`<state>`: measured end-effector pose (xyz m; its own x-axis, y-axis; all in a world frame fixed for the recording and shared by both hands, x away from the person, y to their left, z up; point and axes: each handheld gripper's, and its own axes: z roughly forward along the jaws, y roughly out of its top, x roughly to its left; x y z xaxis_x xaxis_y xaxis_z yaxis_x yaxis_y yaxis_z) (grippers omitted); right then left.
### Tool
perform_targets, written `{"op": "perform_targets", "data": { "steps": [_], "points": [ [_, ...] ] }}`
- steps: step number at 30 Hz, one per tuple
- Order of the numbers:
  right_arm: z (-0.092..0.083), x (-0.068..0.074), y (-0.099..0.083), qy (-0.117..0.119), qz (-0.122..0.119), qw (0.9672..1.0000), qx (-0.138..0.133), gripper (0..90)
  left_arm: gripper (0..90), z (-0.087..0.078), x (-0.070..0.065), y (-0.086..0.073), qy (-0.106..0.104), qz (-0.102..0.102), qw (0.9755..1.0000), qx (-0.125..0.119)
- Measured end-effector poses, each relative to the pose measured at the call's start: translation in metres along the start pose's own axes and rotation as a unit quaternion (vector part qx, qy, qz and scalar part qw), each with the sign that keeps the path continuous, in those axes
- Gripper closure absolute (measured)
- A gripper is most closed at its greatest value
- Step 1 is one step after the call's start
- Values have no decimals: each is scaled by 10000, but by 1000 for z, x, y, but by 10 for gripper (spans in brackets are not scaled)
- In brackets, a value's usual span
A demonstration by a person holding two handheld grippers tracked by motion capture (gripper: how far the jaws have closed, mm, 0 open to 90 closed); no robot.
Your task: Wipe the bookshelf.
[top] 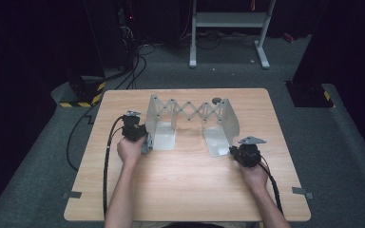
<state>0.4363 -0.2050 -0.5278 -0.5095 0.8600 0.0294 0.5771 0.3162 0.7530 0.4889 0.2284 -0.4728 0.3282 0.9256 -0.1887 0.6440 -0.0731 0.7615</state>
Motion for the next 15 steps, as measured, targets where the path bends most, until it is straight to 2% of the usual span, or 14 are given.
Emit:
{"op": "perform_targets", "data": {
  "steps": [4,15],
  "points": [
    [0,0,0,-7,-5,10000,0,823,795,-11,-4,10,37,156,9997,-157],
    [0,0,0,7,2,10000,2,818,796,-39,-9,38,-104,238,9975,-664]
  ]
}}
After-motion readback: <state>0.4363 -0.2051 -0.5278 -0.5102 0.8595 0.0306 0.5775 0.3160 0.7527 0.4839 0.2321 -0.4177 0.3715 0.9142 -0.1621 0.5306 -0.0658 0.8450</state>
